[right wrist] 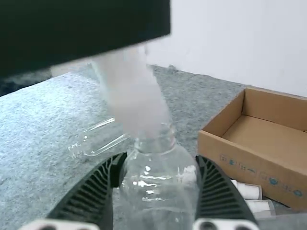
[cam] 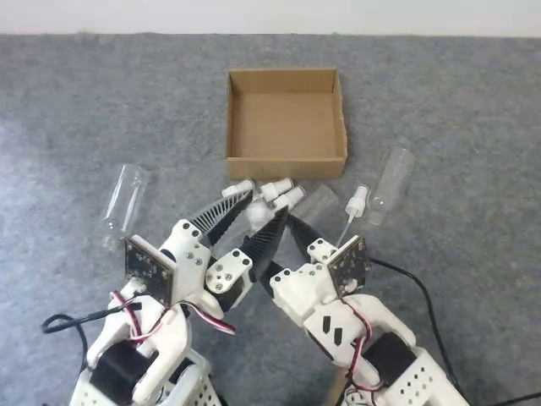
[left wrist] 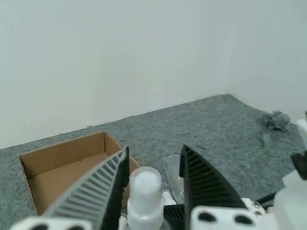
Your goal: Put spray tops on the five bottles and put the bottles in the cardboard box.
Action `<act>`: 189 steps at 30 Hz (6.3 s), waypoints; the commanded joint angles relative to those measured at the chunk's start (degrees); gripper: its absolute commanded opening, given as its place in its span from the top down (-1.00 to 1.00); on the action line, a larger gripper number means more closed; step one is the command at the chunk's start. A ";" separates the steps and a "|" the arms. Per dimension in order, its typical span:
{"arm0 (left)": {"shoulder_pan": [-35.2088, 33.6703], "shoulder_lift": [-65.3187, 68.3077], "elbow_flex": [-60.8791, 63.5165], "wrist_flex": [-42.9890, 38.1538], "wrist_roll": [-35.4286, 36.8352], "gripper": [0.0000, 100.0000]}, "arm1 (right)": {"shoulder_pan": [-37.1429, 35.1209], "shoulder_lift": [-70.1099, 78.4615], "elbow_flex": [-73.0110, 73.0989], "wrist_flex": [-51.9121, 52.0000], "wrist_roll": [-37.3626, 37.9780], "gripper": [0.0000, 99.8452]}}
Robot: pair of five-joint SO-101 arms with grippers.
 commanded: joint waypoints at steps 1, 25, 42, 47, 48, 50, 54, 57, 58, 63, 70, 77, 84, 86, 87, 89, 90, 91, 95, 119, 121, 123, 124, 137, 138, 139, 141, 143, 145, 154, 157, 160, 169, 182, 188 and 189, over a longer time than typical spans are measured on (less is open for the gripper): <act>0.35 0.18 -0.66 0.53 -0.88 0.63 | 1.10 -1.36 0.62 -0.48 1.58 0.81; -4.31 -0.35 -4.79 0.35 -1.67 0.76 | 1.19 -1.36 0.44 -0.40 1.58 0.81; -13.10 -0.26 -4.88 0.26 1.49 0.76 | 5.23 -1.36 -1.05 -0.48 1.49 0.81; -13.10 -0.18 -1.10 -2.64 1.49 0.76 | 5.67 -1.36 -1.05 -0.48 1.49 0.81; -13.10 -0.26 -0.04 -3.25 1.49 0.76 | 5.67 -1.36 -1.23 -0.48 1.49 0.81; -13.19 -0.26 2.07 -3.69 1.49 0.76 | 5.67 -1.36 -1.93 -0.48 1.49 0.81; -12.75 -0.18 4.53 -3.69 1.49 0.76 | 5.67 -1.36 -2.64 -0.13 1.32 0.81; -12.48 0.09 6.90 -5.01 1.49 0.76 | 5.67 -1.36 -2.64 -0.13 1.32 0.81; -11.78 0.09 8.13 -6.42 1.49 0.76 | 5.67 -1.36 -2.64 -0.22 1.32 0.81; -8.70 0.09 12.97 -9.93 0.70 0.76 | 5.76 -1.36 -2.73 -0.31 1.49 0.81; -2.64 0.09 14.11 -8.09 -3.96 0.76 | 5.93 -1.36 -2.73 -0.22 1.49 0.81; 1.41 -0.18 13.93 -6.42 -6.95 0.76 | 6.02 -1.36 -2.46 0.04 1.49 0.81; 0.97 -0.26 13.05 -6.07 -6.86 0.76 | 6.11 -1.36 -2.37 0.04 1.49 0.81; -0.18 -0.26 12.44 -6.07 -6.68 0.76 | 6.11 -1.36 -2.37 0.04 1.49 0.81; -1.32 -0.26 12.26 -6.07 -6.51 0.76 | 6.11 -1.36 -2.37 0.04 1.49 0.81; -3.78 -0.26 11.56 -6.07 -6.51 0.76 | 6.20 -1.36 -2.29 0.04 1.49 0.81; -5.01 -0.26 11.30 -6.15 -5.89 0.76 | 6.20 -1.36 -2.20 0.13 1.49 0.81; -6.24 -0.26 10.86 -6.24 -4.57 0.76 | 6.20 -1.27 -2.20 0.13 1.58 0.81; -11.52 -0.26 8.31 -6.15 -1.58 0.76 | 6.29 -1.27 -2.02 2.24 1.58 0.81; -41.93 -0.26 15.25 -1.32 -6.51 0.76 | 12.35 -1.10 -1.85 9.01 1.67 0.81; -42.99 -0.35 16.84 -1.32 -6.51 0.76 | 14.02 -1.10 -1.93 9.01 2.55 0.81; -44.48 -0.35 17.01 -1.23 -6.51 0.76 | 16.13 -1.10 -2.20 9.01 6.59 0.81; -45.19 -0.35 17.10 -1.23 -6.51 0.76 | 16.92 -1.01 -2.46 9.01 8.35 0.81; -47.38 -0.35 18.33 -1.32 -6.51 0.76 | 18.42 -0.75 -15.30 15.87 9.41 0.81; -47.38 -0.35 18.33 -1.32 -6.51 0.76 | 18.42 -0.75 -16.00 15.87 9.41 0.81; -47.38 -0.35 18.33 -1.32 -6.51 0.76 | 18.42 -0.75 -16.70 15.87 9.49 0.81; -47.38 -0.35 18.33 -1.32 -6.51 0.76 | 18.42 -0.75 -18.20 15.87 10.81 0.81; -47.38 -0.35 18.42 -1.32 -6.51 0.76 | 18.33 -0.66 -19.69 15.78 12.66 0.81; -47.38 -0.35 18.42 -1.32 -6.51 0.76 | 18.33 -0.40 -21.63 15.60 13.71 0.81; -47.38 -0.35 18.42 -1.32 -6.51 0.75 | 18.33 19.03 -36.84 15.16 14.33 0.81; -47.38 -0.35 18.42 -1.32 -6.51 0.75 | 18.24 26.42 -41.58 13.23 14.33 0.81; -47.38 -0.35 18.42 -1.32 -6.51 0.75 | 18.24 33.71 -45.27 10.33 14.51 0.81; -47.38 -0.35 18.42 -1.32 -6.51 0.75 | 18.24 55.87 -56.18 3.65 14.33 0.81; -47.38 -0.35 18.42 -1.32 -6.59 0.75 | 18.24 88.66 -80.00 1.80 14.24 0.81; -47.38 -0.35 18.42 -1.32 -6.59 0.75 | 18.33 101.67 -92.13 2.33 14.24 0.81; -47.38 -0.35 18.42 -1.32 -6.59 0.75 | 18.33 103.69 -93.98 2.33 14.24 0.81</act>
